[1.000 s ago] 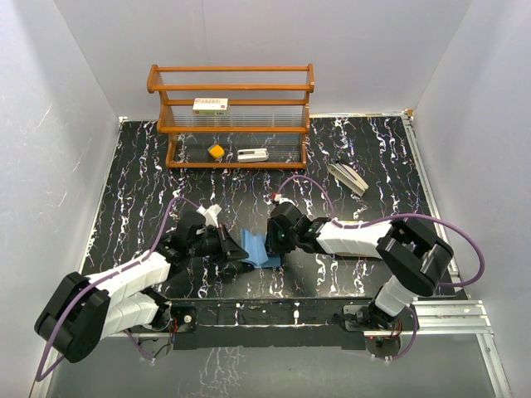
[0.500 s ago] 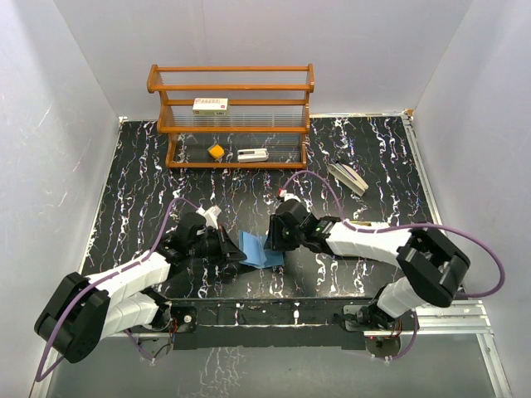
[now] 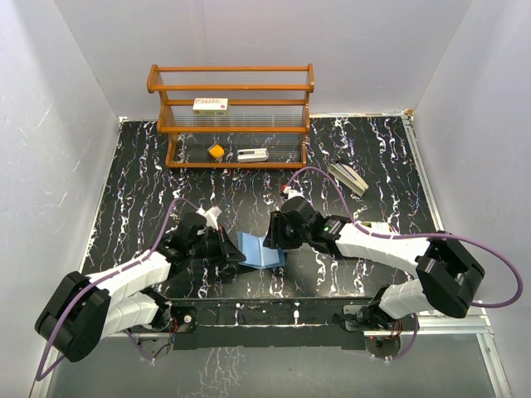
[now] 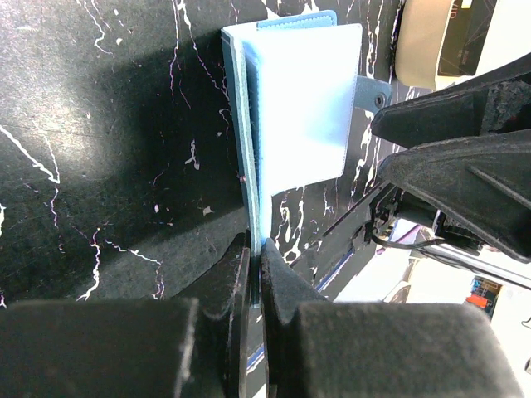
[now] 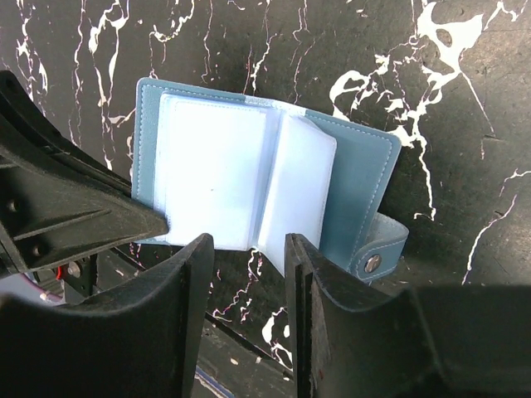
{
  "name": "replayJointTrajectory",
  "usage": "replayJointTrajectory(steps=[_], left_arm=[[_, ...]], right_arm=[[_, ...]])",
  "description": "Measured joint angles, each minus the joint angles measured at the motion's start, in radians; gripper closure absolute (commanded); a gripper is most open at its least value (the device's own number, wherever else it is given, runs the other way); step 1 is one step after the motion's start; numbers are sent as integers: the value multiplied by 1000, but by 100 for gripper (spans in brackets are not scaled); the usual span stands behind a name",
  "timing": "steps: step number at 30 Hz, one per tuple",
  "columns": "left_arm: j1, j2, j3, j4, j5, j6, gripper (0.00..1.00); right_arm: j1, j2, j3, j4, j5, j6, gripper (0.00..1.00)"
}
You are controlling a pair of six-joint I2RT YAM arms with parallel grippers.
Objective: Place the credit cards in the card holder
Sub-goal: Open the card holder at the center of the board.
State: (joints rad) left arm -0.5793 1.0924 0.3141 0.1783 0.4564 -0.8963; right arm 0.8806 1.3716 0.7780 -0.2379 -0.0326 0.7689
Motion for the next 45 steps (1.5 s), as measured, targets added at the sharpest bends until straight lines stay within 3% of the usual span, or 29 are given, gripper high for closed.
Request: replayJointTrajectory(steps=[11,18,28,45], left_arm=[[0,14,5,-23,-12,16,100],[0,26,8,-26,-12,23,100],[0,32,13,-31,-15,29,100],[0,39,15,-33,-15,32,100]], right_arm=[[0,17,0,-2,7,0,59],[0,42,0,2,3,3,67],[0,42,0,-4,19,12,62],[0,21,0,-49,59,19,71]])
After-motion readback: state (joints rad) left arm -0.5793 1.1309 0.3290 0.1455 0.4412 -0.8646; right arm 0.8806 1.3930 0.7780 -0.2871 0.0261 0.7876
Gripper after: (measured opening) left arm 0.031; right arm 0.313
